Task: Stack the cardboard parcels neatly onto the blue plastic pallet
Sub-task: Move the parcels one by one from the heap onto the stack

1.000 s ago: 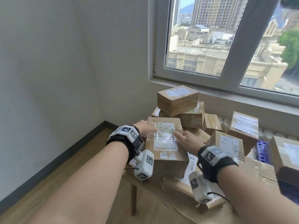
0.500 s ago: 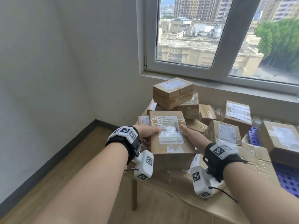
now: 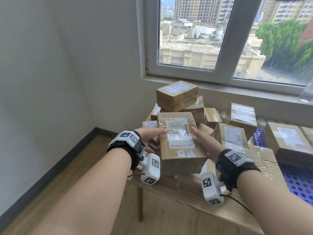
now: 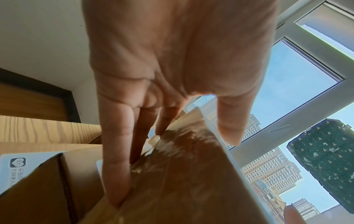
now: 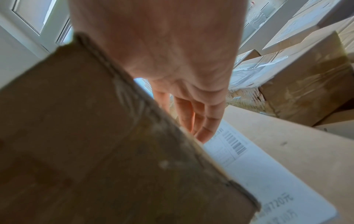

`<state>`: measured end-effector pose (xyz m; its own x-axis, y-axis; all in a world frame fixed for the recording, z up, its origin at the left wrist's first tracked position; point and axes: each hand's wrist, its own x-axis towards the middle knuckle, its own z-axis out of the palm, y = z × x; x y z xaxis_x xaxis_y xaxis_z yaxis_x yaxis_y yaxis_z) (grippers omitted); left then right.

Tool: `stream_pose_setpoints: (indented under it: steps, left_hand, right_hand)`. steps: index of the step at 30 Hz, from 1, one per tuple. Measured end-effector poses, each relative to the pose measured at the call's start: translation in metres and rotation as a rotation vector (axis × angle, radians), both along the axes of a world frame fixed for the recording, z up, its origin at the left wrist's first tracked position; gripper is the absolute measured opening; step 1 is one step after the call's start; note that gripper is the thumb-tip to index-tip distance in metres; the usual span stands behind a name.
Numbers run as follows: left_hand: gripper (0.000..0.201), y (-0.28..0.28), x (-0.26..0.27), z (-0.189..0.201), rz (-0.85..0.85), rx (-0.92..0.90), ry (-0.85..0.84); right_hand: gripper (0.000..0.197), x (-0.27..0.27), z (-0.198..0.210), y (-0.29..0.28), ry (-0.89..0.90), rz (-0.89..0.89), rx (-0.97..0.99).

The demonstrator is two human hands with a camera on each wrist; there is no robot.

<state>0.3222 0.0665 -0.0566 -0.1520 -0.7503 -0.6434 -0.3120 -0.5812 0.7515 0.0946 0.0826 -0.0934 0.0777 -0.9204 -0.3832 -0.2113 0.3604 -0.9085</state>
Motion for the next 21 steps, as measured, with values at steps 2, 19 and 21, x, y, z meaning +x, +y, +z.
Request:
stream_pose_setpoints:
  steps: [2, 19, 21]
  left_hand:
    - [0.053, 0.002, 0.0, 0.007, 0.002, -0.004, 0.033]
    - [0.023, 0.007, -0.066, 0.024, -0.274, -0.134, 0.248]
    - [0.021, 0.007, -0.084, 0.025, -0.304, -0.152, 0.257]
  right_hand:
    - [0.061, -0.002, 0.004, 0.002, -0.022, -0.03, -0.019]
    - [0.042, -0.07, 0.022, 0.048, -0.197, -0.32, -0.13]
    - [0.04, -0.085, 0.024, 0.056, -0.21, -0.344, -0.169]
